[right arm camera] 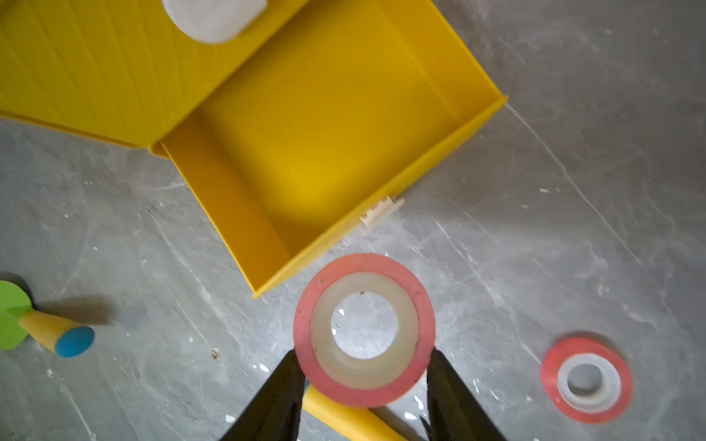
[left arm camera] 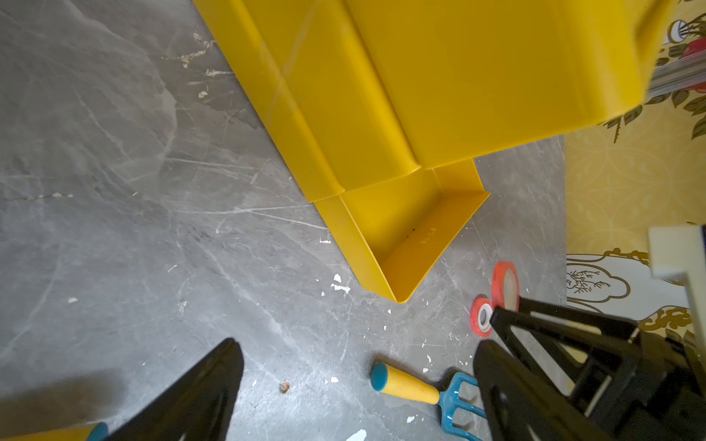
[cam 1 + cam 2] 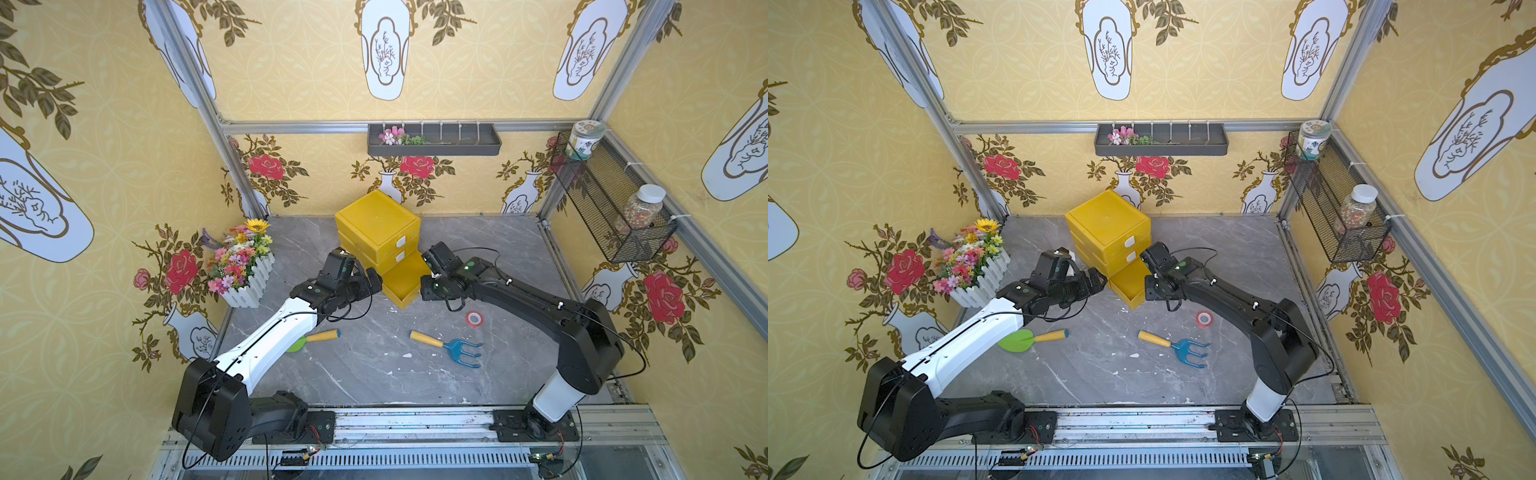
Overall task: Place the transparent tape into the drawer according to color
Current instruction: Place the tape in the drawer.
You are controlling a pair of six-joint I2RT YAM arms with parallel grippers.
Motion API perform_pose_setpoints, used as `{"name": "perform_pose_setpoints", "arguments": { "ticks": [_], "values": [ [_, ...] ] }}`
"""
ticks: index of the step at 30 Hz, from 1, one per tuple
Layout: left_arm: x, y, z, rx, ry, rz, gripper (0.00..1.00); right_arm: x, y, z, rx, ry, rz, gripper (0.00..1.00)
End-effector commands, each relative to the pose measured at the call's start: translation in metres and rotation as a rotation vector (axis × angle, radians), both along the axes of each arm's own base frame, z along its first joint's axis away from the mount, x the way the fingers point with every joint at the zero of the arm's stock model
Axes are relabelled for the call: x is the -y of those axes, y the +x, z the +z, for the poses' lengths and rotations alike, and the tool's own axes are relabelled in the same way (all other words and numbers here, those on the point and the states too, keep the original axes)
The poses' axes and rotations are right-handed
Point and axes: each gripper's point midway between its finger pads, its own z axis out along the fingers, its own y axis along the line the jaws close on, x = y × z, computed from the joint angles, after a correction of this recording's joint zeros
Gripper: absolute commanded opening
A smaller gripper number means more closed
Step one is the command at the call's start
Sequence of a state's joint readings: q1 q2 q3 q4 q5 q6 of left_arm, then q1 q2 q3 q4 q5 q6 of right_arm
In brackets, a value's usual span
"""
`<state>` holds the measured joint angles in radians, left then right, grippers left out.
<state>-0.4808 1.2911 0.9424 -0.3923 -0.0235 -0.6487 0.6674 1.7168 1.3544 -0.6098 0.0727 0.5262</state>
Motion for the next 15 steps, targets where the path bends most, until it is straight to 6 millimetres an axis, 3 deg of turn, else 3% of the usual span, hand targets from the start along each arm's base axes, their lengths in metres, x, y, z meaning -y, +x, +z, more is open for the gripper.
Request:
{"name": "perform_pose_setpoints", "arguments": {
  "ticks": [1,6,11,15],
  "values": [
    [-0.001,-0.002,-0.002,-0.005,-0.002,0.002,1.00,-0.026,0.032,0.007,0.085,0.036,0.045,0.53],
    [-0.004,-0.006,-0.002,-0.007,-0.001,0.005,1.00,-0.043,0.068,-0.012,0.123,0.036,0.057,0.52],
    [-0.005,-0.008,-0.002,-0.009,0.004,0.007,1.00,-0.046,0.081,-0.024,0.134,0.042,0.055,0.54],
    [-0.004,-0.007,0.000,-0.006,-0.002,0.004,1.00,-0.042,0.080,-0.024,0.129,0.029,0.050,0.68]
  ]
}}
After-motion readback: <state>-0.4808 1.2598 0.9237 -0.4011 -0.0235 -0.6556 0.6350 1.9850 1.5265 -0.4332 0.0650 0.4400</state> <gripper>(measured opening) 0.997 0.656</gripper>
